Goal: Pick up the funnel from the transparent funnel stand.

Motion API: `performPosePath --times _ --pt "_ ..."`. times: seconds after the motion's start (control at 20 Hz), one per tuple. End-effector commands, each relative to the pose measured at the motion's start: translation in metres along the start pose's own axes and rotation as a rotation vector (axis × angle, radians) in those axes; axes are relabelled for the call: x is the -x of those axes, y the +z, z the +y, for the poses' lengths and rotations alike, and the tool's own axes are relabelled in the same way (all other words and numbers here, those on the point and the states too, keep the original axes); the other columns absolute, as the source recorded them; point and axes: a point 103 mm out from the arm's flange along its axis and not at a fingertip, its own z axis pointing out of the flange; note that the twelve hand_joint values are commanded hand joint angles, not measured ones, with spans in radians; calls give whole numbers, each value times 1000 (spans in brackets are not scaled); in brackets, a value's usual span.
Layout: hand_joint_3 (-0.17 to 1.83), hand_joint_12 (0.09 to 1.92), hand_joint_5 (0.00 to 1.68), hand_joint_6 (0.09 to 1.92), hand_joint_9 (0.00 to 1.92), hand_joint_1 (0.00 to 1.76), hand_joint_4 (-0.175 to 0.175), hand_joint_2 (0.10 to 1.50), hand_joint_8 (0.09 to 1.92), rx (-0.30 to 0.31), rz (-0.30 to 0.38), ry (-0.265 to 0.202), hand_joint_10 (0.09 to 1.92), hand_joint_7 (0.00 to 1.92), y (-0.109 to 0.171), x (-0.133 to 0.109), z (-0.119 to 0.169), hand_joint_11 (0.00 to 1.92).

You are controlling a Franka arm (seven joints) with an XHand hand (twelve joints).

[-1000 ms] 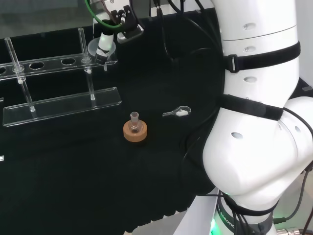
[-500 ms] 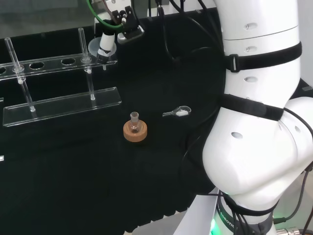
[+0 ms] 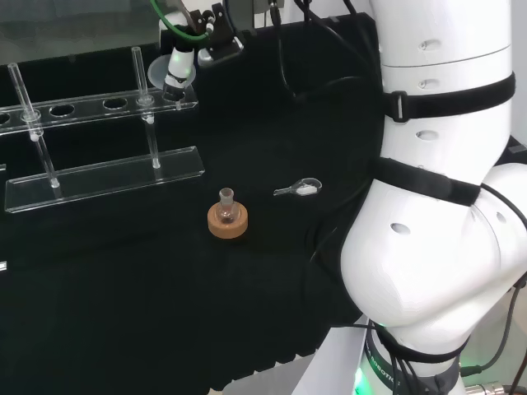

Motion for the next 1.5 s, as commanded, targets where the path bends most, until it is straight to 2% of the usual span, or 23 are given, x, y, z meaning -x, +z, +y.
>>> performPosePath --times 0.05,0.95,1.5 --pt "700 1073 759 530 1166 993 -62 527 448 8 15 0 228 1100 -8 3 -6 814" --pt "733 1032 777 606 1209 1012 -68 516 453 63 48 -15 189 1129 -50 4 -42 879" --pt "742 1028 776 619 1218 1012 -69 513 454 95 31 -23 176 1130 -61 -1 -52 886"
